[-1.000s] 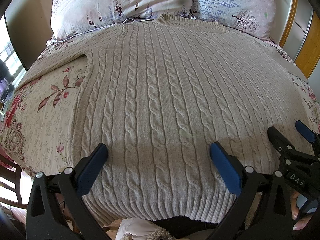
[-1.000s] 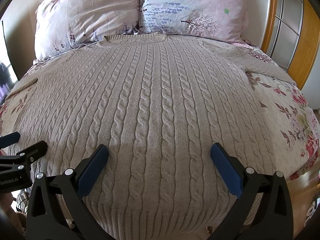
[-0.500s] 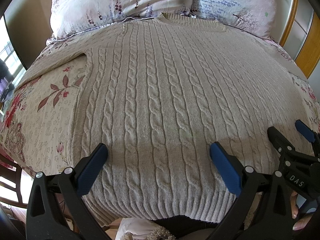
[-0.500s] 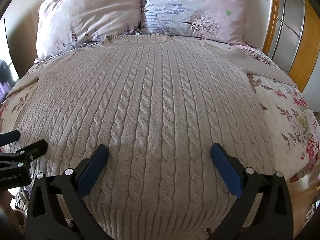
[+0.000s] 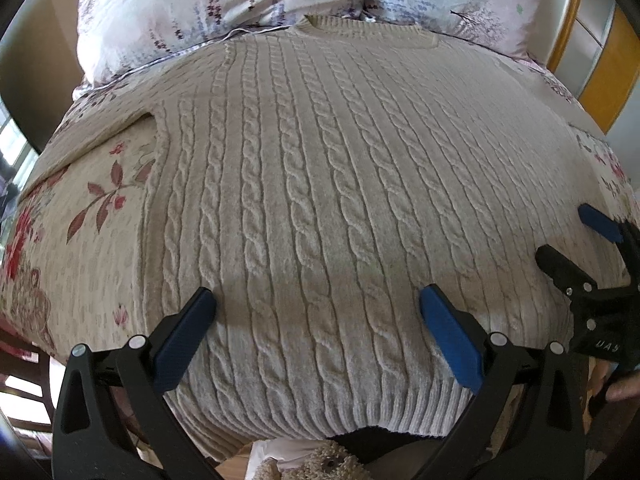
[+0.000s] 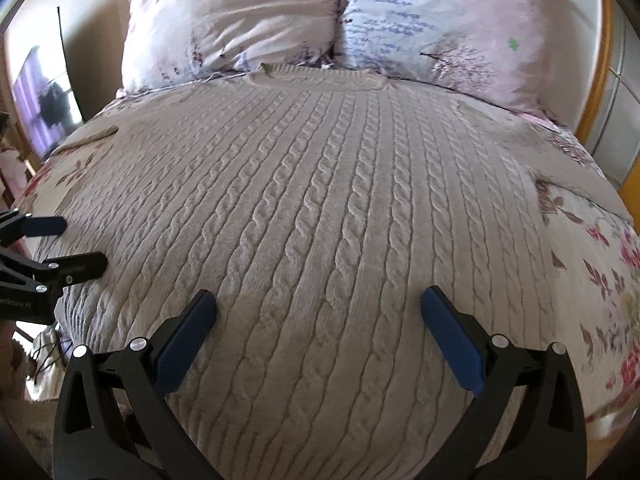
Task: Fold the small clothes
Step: 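Grasp the sweater sleeve cuff with the right gripper and lift it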
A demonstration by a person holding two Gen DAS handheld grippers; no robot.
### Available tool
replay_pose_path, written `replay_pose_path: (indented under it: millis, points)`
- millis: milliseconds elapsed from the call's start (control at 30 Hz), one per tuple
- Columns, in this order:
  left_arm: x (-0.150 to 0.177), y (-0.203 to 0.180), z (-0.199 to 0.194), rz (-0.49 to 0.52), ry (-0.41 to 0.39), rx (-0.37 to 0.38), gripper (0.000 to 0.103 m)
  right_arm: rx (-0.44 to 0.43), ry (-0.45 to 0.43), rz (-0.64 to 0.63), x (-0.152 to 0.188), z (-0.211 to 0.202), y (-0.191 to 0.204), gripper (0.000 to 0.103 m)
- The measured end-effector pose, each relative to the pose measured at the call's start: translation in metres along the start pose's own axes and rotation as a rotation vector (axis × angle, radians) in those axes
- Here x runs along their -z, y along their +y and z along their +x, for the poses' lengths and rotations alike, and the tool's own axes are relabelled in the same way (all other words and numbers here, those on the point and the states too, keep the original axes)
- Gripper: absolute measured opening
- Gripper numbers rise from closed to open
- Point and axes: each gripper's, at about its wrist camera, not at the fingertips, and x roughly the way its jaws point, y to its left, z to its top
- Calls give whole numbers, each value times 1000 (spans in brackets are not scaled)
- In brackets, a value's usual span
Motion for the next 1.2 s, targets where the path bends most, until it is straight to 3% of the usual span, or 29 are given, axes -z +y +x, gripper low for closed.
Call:
replay_pose_path:
  millis: [133,233,400,500,600,733,800,933,1133,1200]
  points:
    - [-9,3,3,19,-4,22,101,-53,9,65,-14,-1,-18,102]
    - [-20,7,5,34,-37,-16,101,-41,-9,202,-34,-4,-56,99]
    - [-45,23,11,28,-68,-21,101,40,-37,489,-69,-5,-157,76]
    - [-59,39,12,-12,-99,67,101,103,-47,675,-75,-1,-219,61]
    - [-72,52,13,-66,-147,140,101,170,-50,899,-69,4,-280,55]
    - [-89,57,19,-61,-158,85,101,209,-70,1120,-50,9,-339,54]
    - [-95,60,23,-65,-139,89,101,230,-67,1176,-44,12,-352,52]
    - [-108,67,33,-84,-104,82,101,190,-93,1256,-33,17,-365,45]
    - [-116,69,35,-103,-160,91,101,188,-126,1269,-33,15,-372,38]
    - [-118,69,35,-107,-165,106,101,191,-138,1278,-31,17,-374,30]
